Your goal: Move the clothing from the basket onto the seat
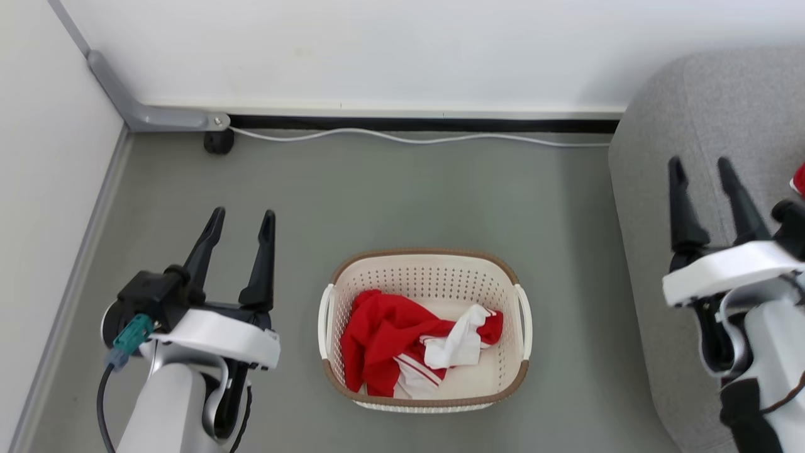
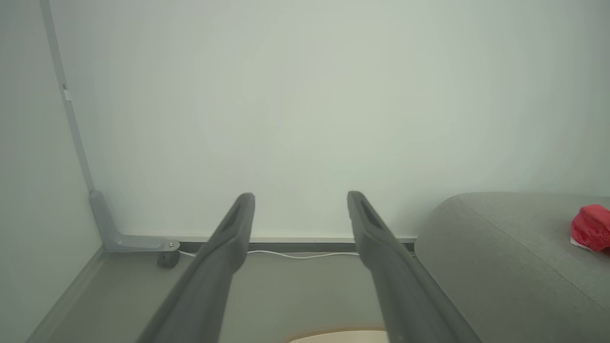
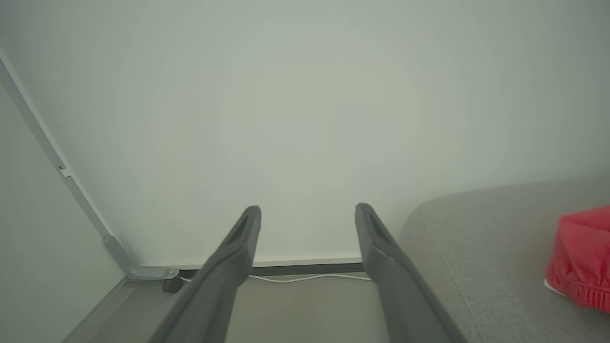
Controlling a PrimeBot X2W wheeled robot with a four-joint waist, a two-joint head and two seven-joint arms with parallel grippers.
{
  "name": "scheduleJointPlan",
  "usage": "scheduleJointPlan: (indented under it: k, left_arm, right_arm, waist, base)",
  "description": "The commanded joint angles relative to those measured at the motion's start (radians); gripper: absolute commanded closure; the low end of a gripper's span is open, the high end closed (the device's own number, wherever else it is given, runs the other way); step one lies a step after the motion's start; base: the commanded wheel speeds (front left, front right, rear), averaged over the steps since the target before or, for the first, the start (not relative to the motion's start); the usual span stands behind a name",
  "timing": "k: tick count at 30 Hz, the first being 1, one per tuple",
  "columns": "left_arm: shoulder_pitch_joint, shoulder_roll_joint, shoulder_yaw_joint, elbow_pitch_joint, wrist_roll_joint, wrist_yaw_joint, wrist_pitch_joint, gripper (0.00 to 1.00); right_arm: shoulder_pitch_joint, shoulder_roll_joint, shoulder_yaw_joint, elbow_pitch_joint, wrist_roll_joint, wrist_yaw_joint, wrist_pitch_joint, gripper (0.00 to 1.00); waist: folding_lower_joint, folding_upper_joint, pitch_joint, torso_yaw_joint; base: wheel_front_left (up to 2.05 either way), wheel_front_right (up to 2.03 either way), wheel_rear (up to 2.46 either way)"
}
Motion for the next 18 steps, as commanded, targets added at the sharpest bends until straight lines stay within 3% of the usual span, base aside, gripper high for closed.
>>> scheduleJointPlan:
  k: [1, 8, 18]
  left_arm:
    - [0.000, 0.015, 0.041, -0.022, 0.011, 0.000, -0.006, 0.00]
    - [0.084, 0.000, 0.110, -0.029, 0.052, 0.000, -0.006, 0.00]
    - [0.188, -0.005, 0.134, -0.047, 0.055, -0.001, -0.006, 0.00]
  right_arm:
    - [0.016, 0.004, 0.014, -0.028, -0.009, 0.003, -0.006, 0.00]
    - [0.101, 0.036, 0.019, -0.048, -0.058, 0.003, -0.006, 0.00]
    - [0.239, 0.069, -0.006, -0.083, -0.120, 0.003, -0.006, 0.00]
  waist:
    - [0.0000, 0.0000, -0.016, 0.004]
    - [0.0000, 0.0000, -0.065, -0.001]
    - [0.0000, 0.0000, -0.105, -0.012]
  base:
    - [0.00, 0.00, 0.00]
    - [0.00, 0.00, 0.00]
    - [0.00, 0.00, 0.00]
